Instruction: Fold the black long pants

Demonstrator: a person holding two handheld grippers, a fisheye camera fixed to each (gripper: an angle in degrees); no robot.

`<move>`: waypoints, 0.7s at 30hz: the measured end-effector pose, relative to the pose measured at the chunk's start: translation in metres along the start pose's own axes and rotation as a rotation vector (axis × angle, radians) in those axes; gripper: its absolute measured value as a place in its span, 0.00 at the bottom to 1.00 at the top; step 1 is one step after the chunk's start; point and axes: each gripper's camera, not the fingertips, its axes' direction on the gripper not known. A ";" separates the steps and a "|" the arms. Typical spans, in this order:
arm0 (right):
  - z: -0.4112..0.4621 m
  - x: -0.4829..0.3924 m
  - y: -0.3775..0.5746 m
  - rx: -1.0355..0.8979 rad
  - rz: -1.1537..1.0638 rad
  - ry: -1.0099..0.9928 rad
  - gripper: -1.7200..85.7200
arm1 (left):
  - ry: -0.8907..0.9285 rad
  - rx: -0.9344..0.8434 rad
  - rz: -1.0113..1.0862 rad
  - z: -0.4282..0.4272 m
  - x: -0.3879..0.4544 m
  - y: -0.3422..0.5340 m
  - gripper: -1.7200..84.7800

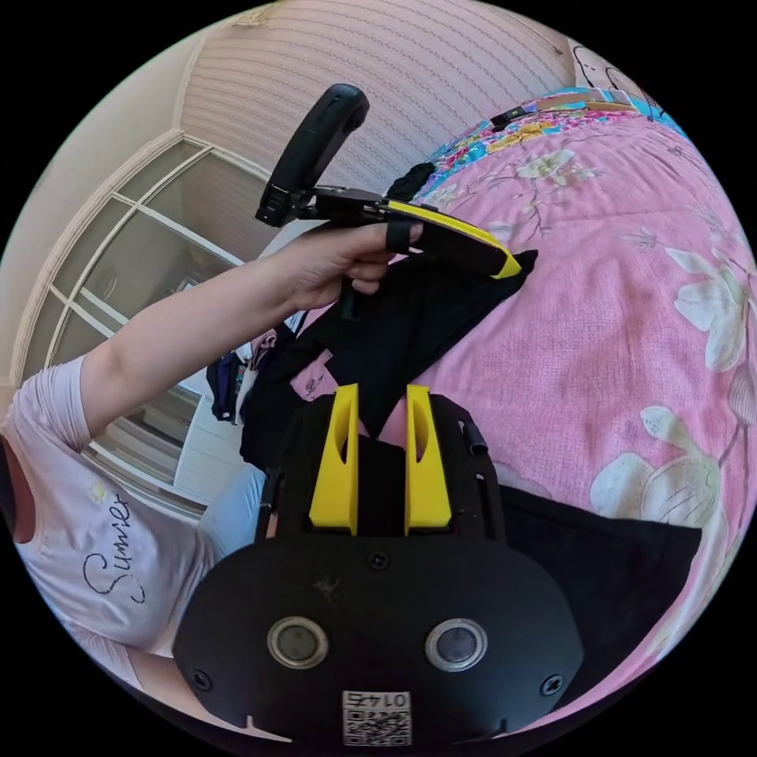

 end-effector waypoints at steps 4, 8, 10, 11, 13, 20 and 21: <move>-0.016 0.010 -0.003 0.020 0.013 -0.047 0.04 | 0.025 0.046 -0.051 -0.010 -0.008 -0.002 0.02; -0.071 0.029 0.005 0.334 0.063 -0.045 0.02 | -0.015 0.164 -0.126 -0.035 -0.018 -0.007 0.01; -0.091 0.039 0.014 0.451 0.100 -0.042 0.02 | 0.044 0.234 -0.174 -0.045 -0.025 -0.008 0.01; -0.102 0.042 0.021 0.518 0.126 -0.019 0.02 | 0.076 0.262 -0.203 -0.049 -0.028 -0.010 0.01; -0.111 0.045 0.027 0.575 0.180 0.047 0.02 | 0.067 0.288 -0.217 -0.051 -0.029 -0.014 0.01; -0.107 0.052 0.023 0.607 0.335 0.252 0.02 | 0.073 0.255 -0.219 -0.024 -0.025 -0.022 0.01; -0.105 0.054 0.021 0.603 0.362 0.280 0.02 | 0.054 0.229 -0.194 -0.017 -0.023 -0.022 0.01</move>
